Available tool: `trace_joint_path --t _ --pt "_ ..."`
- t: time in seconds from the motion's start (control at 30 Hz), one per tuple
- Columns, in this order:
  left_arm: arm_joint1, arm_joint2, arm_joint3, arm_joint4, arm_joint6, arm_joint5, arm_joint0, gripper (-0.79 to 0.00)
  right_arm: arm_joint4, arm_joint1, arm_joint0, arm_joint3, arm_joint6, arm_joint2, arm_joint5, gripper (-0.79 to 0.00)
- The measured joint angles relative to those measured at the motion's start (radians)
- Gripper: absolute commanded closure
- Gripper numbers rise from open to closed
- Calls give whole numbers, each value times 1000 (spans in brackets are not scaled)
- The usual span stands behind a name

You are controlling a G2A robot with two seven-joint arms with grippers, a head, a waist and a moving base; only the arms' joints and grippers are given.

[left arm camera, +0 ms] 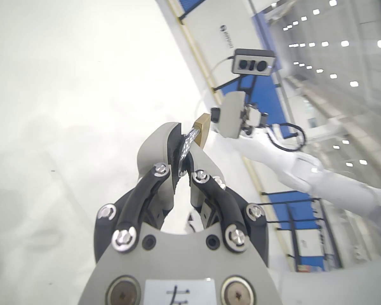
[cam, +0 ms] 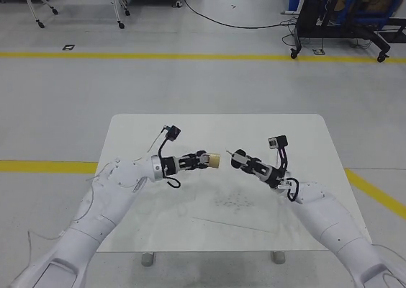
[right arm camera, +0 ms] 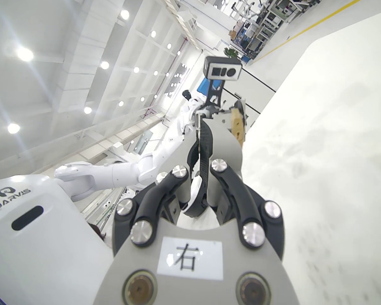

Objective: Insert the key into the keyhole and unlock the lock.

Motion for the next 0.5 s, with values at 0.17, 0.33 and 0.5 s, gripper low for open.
trace_joint_path --t 0.17,0.33,0.5 --pt "-26 33 120 -218 -219 -50 -54 0 119 -33 31 34 -37 -17 -34 0" --pt "-50 65 196 -302 -345 -65 -105 0 42 -64 77 78 -84 -55 -32 0" --pt "-61 78 225 -328 -349 -60 -126 0 1 -91 93 66 -74 -103 -10 0"
